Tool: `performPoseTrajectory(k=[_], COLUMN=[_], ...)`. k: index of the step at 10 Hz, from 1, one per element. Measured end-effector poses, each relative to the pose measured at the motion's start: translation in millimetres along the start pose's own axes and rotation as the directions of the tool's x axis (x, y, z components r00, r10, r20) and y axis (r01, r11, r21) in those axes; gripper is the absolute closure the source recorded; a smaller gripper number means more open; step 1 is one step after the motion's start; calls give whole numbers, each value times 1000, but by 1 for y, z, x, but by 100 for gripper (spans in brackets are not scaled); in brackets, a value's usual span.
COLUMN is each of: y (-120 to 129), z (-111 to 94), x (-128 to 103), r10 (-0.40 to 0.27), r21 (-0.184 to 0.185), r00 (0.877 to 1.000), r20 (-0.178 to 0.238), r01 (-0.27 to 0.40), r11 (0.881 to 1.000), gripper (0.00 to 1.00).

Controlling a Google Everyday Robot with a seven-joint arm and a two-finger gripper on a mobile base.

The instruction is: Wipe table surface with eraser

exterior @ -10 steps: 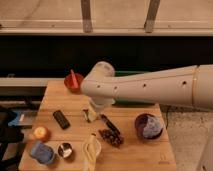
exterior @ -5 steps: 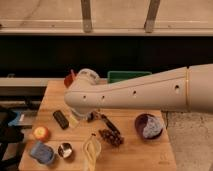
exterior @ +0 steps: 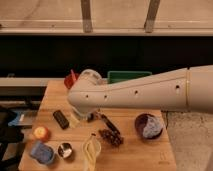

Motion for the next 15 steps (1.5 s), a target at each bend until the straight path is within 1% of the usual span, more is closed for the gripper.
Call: performPoseTrajectory(k=[2,3,5,6,8,9,10,15], y=[10,18,42,48,56,57,55,55], z=[12,20,41,52,80,99,110,111], x=[-29,-49,-92,-102,-110,-110,-109,-109], r10=[-37,-60,-128,-149,-175,-179,-177,-176], r21=[-24,-38,-80,-98,-132,-153,-165,-168], r00=[999,997,990,987,982,981,982,982], r20=[24,37,59,62,65,69,71,71], r01=[38,62,132,155,183,188,187,186], r11=[999,997,988,983,974,970,968,968], gripper=[20,20,20,20,20,20,20,20])
